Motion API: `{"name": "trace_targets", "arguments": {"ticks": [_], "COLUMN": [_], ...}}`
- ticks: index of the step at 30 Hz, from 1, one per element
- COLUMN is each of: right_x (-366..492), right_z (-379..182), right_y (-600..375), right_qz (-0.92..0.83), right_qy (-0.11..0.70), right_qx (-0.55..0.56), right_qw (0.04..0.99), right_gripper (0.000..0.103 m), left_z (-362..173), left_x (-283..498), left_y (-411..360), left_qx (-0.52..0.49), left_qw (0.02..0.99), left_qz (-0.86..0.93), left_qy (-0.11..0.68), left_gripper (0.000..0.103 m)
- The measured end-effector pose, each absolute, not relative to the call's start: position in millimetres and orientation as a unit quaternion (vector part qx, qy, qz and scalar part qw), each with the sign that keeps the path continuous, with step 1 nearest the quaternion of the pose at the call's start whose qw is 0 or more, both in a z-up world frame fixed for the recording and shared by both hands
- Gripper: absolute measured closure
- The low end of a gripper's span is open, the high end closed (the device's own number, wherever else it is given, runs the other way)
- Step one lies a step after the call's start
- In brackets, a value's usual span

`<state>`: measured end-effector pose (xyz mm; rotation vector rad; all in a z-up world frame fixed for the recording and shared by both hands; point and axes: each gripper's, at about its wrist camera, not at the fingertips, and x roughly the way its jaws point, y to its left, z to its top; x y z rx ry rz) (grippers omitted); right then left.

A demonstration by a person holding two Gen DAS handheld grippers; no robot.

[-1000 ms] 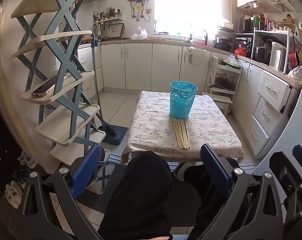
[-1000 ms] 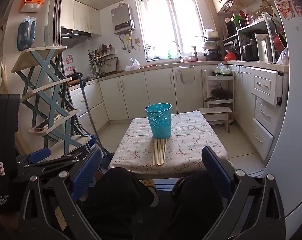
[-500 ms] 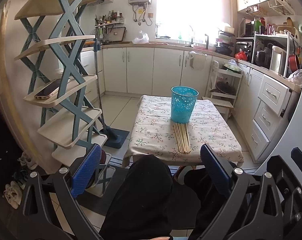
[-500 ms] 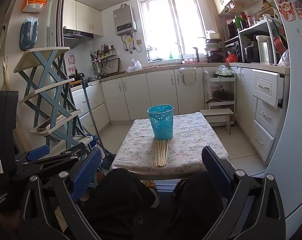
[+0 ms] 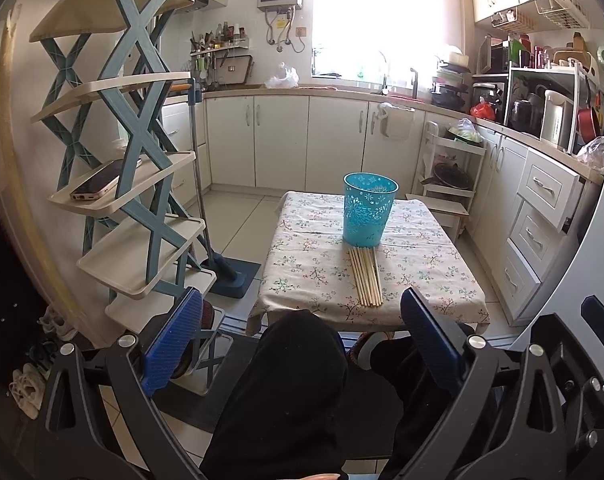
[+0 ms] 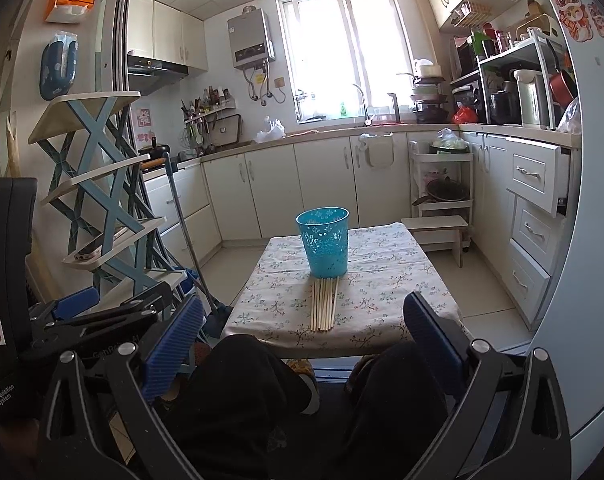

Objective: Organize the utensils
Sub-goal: 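Move both tools toward the wooden sticks beside the teal basket, then close the left tool on one wooden stick from the bundle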

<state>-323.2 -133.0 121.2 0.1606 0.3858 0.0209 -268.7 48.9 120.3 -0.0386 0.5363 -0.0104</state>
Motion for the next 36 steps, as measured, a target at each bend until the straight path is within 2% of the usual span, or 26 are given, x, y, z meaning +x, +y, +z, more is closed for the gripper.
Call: {"name": "trace_targets", "arguments": {"ticks": [9,13,24,28,33,36], "right_x": [-309.7,-298.2,-261.8,-225.3,-157.6,-111.3], "right_z": [111.7,111.5,89.0,72.9,38.7,13.5], "right_y": [-131.7,-138.0,-150.3,-163.6,-186.4,-193.1], "right_qz": [0.012,0.008,0.005,-0.008,-0.011,-0.011], "right_qy": [0.213,0.247,0.256,0.268,0.322,0.345], "right_qx": [0.078,0.081,0.091,0.082,0.078,0.040], "right_qw": [0.974,0.966,0.962,0.960,0.943,0.938], "right_gripper": [0.007,0.007,0.007,0.007,0.007,0.007], "left_z": [118.9,116.6,91.5,77.0,51.6,33.3], "left_x": [-255.3,-245.6,-195.3,-163.5,-112.6,-73.4], "left_y": [48.9,45.4,35.6,34.5,31.2,29.1], "left_qx": [-0.014,-0.011,0.007,0.003,0.000,-0.014], "left_qw": [0.961,0.959,0.947,0.941,0.927,0.916], "left_qz": [-0.003,-0.001,-0.021,-0.027,-0.036,-0.034], "left_qy": [0.278,0.283,0.320,0.336,0.374,0.400], "left_gripper": [0.008,0.008,0.008,0.008,0.009,0.009]}}
